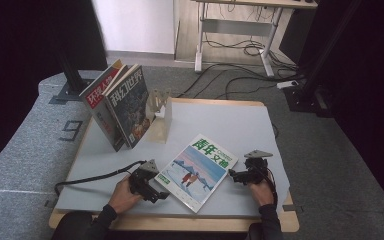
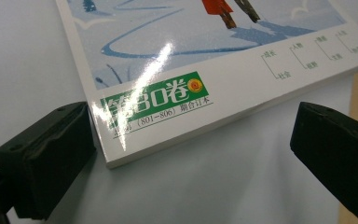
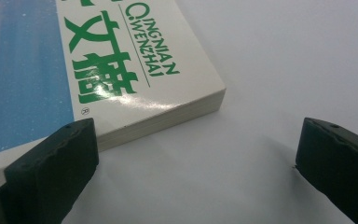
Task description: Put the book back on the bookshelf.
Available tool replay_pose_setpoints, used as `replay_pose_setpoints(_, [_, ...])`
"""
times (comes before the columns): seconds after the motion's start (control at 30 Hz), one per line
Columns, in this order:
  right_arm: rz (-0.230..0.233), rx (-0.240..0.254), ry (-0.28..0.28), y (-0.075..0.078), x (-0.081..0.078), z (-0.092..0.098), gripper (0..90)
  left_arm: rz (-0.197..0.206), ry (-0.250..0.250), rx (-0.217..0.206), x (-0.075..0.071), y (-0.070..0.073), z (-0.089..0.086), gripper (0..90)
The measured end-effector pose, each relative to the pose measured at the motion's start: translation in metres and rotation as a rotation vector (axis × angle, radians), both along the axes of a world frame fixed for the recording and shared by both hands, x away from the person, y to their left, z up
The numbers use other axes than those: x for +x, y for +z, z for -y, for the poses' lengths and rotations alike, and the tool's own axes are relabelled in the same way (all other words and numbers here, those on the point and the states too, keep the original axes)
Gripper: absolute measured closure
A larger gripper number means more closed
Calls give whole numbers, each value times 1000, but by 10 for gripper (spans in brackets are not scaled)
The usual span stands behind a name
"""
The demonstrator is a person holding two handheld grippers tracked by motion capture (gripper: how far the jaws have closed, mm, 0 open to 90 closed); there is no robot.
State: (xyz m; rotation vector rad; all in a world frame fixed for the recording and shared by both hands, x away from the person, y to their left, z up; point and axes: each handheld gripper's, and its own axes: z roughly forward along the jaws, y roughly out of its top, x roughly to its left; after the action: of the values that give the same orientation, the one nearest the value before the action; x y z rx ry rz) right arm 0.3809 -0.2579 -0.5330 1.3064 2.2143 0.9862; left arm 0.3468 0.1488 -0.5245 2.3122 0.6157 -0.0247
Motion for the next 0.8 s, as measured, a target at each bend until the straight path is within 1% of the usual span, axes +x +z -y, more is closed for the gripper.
replay_pose_setpoints(0.03, [1,-5,-2,0,4,-1,0,-5,-4,-4,-2,0,0,0])
replay_pose_setpoints(0.1, [1,-7,-4,1,5,-1,0,-8,-7,-7,-3,0,-1,0])
replay_pose_setpoints(0.27, [4,-18,-11,2,15,-3,0,-22,-14,-18,-8,0,0,0])
replay_pose_setpoints(0.37, [4,-17,-15,2,18,-4,0,-27,-17,-21,-12,0,0,0])
replay_pose_setpoints(0.47, [3,-15,-20,2,22,-4,0,-28,-24,-19,-15,1,2,0])
replay_pose_setpoints(0.67, [2,-15,-31,2,29,-5,0,-12,-44,9,-22,2,6,0])
replay_pose_setpoints(0.8, [3,-17,-43,2,34,-6,0,-20,-52,2,-24,2,7,0])
